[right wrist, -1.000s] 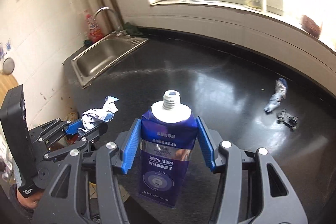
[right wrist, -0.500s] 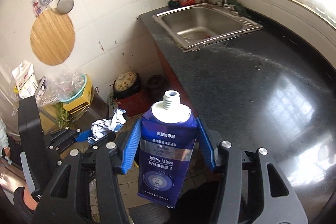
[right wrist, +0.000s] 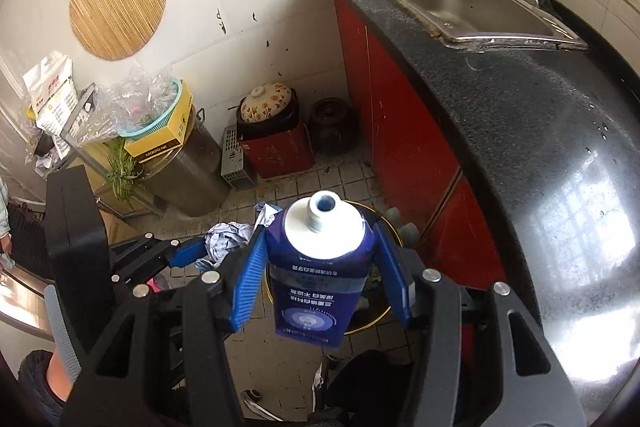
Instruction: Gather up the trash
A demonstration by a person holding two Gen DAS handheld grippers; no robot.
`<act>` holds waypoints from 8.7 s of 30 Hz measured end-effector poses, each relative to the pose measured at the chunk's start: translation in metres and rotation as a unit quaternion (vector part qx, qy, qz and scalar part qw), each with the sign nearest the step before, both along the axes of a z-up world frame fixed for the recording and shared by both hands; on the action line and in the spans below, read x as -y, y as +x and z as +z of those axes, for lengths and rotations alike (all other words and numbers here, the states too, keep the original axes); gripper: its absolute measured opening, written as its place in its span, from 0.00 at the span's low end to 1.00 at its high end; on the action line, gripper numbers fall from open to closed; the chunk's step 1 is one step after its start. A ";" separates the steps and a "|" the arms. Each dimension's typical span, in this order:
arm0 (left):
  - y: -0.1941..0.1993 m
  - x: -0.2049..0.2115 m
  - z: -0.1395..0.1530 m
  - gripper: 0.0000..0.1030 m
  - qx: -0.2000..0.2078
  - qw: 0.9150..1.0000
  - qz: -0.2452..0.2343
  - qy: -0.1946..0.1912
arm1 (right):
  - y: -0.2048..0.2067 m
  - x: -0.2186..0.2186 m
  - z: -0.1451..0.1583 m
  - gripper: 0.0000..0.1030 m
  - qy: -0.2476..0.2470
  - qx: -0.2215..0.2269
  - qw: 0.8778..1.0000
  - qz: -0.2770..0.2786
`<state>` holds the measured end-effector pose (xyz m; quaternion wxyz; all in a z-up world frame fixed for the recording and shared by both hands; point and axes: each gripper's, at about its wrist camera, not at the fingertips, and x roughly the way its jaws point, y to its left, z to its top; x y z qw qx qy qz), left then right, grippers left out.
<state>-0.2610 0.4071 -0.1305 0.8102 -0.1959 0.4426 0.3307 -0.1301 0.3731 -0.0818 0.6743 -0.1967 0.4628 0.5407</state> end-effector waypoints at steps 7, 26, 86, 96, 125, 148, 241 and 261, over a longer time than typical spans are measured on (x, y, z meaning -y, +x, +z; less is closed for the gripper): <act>-0.003 -0.016 -0.037 0.41 -0.010 1.000 -0.007 -0.024 | -0.002 -0.027 -0.040 0.66 -0.046 -0.008 0.999 0.014; 0.015 -0.009 -0.019 0.80 0.001 1.000 -0.021 -0.009 | 0.032 0.020 -0.014 0.75 -0.003 -0.015 0.999 -0.038; 0.533 0.433 0.039 0.80 -0.004 0.847 -0.531 0.019 | 0.331 0.546 -0.034 0.61 -0.074 0.071 0.937 -0.334; 0.530 0.442 0.046 0.19 0.015 0.843 -0.537 0.027 | 0.316 0.546 -0.031 0.36 -0.065 0.086 0.936 -0.336; 0.305 0.381 0.131 0.18 0.087 0.877 -0.470 0.040 | 0.163 0.514 0.075 0.36 -0.023 0.146 0.897 -0.417; 0.037 0.081 0.100 0.18 0.024 0.992 -0.082 0.097 | 0.045 0.121 0.074 0.36 0.089 0.064 0.992 -0.070; 0.257 0.391 0.118 0.93 0.086 0.901 -0.425 0.030 | 0.084 0.610 0.092 0.92 -0.047 0.136 0.764 -0.629; 0.253 0.392 0.120 0.93 0.086 0.899 -0.427 0.036 | 0.079 0.603 0.098 0.92 -0.039 0.137 0.767 -0.626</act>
